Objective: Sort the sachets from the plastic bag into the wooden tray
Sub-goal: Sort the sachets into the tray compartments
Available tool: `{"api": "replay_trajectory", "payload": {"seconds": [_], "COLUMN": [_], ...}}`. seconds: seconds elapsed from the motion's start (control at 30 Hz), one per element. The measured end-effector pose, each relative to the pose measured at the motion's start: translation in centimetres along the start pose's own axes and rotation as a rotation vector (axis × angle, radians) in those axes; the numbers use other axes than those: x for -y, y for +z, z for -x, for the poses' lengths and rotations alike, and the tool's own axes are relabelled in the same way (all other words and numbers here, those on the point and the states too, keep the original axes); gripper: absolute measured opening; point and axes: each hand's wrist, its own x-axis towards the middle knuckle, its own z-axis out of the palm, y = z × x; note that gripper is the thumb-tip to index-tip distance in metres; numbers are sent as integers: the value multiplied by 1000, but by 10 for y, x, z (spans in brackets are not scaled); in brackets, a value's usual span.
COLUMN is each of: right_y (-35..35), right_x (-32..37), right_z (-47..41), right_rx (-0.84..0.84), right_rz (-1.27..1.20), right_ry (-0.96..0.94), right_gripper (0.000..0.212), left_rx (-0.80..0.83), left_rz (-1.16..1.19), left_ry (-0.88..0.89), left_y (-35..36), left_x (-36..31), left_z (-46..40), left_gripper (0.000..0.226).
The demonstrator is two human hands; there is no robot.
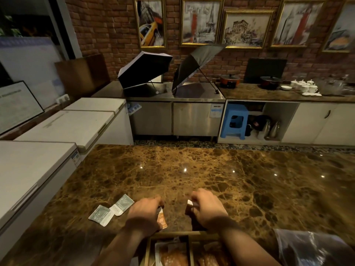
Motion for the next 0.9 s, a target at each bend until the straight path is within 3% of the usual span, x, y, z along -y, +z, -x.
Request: {"api": "replay_trajectory", "payload": {"seconds": [0.23, 0.4, 0.57, 0.67, 0.77, 0.9], "right_y": [-33, -51, -62, -57, -44, -31], "right_x": [-5, -5, -1, 0, 1, 1], "right_z": [26, 51, 80, 98, 109, 123], "right_rx": [-47, -118, -4, 130, 216, 62], "right_rz": [-181, -159, -257, -395, -352, -34], "right_ry": [6, -40, 4, 83, 113, 72], "right_gripper": [30, 22, 29, 24, 26, 36], "left_rx": [-126, -236, -55, 79, 111, -37], "left_rz": [129, 323, 527, 500, 505, 231], "left_ry": [-4, 88, 162, 139, 108, 186], "left_y": [-2, -30, -52, -38, -22, -10], "left_x": [-14, -31, -40, -39, -39, -38], "left_z": [10, 30, 64, 84, 96, 105], "left_gripper": [40, 43, 56, 59, 52, 52]}}
